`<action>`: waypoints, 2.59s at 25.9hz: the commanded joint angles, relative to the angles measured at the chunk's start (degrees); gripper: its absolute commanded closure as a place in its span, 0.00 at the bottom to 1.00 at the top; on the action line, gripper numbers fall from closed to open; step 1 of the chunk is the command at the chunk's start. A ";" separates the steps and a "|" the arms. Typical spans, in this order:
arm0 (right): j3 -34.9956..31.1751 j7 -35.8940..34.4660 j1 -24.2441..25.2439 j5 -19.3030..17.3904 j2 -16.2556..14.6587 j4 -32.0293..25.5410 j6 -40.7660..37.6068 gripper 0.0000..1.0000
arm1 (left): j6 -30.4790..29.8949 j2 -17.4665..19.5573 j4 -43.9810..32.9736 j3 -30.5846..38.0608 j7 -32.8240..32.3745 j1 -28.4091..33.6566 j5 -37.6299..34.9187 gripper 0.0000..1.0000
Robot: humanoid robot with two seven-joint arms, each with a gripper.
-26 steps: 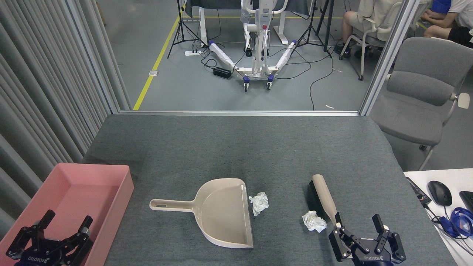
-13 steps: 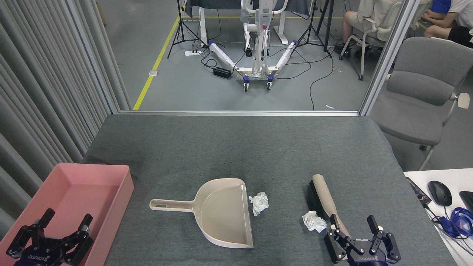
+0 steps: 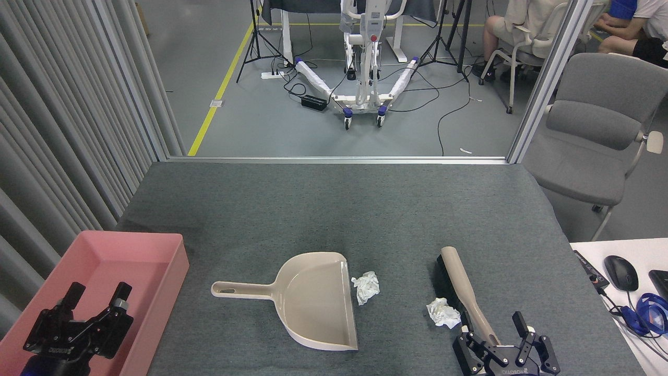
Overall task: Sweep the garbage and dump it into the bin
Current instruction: 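Reach the left gripper to the dustpan handle and grasp it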
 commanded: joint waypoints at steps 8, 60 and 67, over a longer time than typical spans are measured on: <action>-0.02 -1.02 1.75 -0.07 -0.70 4.24 -0.63 0.02 | -0.81 -3.84 0.34 -18.66 -2.66 -9.97 18.07 0.00; 0.07 -5.51 -6.16 -0.51 -2.46 20.32 -4.41 1.00 | 0.78 -28.98 32.24 -15.14 5.69 -18.41 21.32 0.00; -0.45 -6.12 -5.10 -0.60 -2.64 17.33 -5.20 1.00 | 0.86 -29.16 37.08 -13.83 6.48 -21.75 21.41 0.00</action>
